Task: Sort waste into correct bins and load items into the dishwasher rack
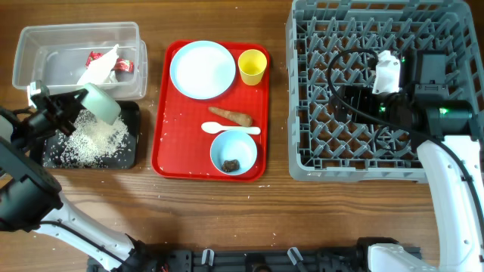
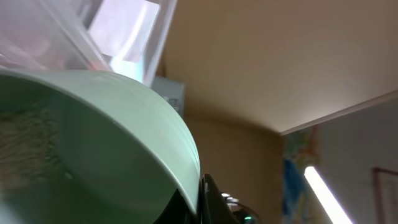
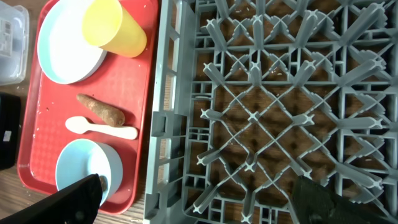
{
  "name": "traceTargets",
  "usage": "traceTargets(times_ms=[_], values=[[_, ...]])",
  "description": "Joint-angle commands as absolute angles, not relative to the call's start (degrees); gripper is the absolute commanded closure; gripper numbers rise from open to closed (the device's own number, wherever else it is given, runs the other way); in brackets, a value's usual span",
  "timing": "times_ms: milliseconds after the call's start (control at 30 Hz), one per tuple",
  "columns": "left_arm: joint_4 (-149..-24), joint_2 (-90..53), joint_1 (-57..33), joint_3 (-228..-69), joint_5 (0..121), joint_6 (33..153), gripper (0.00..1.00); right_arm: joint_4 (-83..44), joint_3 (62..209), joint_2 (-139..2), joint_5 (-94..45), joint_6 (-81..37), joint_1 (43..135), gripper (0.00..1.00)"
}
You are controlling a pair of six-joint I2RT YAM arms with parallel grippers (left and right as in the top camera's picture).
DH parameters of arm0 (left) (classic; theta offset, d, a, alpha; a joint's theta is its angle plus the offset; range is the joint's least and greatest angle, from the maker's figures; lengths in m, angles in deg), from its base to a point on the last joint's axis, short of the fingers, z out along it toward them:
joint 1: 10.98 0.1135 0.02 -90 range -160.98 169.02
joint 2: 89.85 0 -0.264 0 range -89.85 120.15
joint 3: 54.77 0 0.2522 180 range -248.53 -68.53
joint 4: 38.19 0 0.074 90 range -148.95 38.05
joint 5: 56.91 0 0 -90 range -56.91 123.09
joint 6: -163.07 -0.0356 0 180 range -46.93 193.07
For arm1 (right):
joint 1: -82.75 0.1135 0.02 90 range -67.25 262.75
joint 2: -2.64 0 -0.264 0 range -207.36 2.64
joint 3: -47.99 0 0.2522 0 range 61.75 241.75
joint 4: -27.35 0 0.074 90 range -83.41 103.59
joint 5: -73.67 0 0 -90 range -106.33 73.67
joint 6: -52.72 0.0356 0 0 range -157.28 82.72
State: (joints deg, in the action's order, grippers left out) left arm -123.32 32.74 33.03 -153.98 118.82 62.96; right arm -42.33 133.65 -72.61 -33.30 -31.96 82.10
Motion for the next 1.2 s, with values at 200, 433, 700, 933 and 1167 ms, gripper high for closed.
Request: traceTargets(times_ms=[200,433,700,933,1167], values=[[-123.94,33.18,33.30,-153.82,123.46,72.33,0.96,-42.65,134.39,-73.02,-34.24,-32.20,82.08,0.01],[-124.85,31.10,33.30,-154.02,122.87,71.81,0.96,-42.57,134.39,-73.02,-34.22,-32.22,82.08,0.00],[-113.82,23.86,32.86,-154.04,105.07,81.10,0.96,-42.72,134.39,-73.02,-34.24,-32.20,82.08,0.00],[-105.73,9.79,27.79,-154.06,98.65,84.12,0.96,-42.55,134.39,-73.02,-34.22,-32.16,82.08,0.00],[-88.18,5.11,-10.18,-154.02,51.74,77.65,0.96,-43.35,134.39,-73.02,-34.29,-28.96,82.08,0.00]])
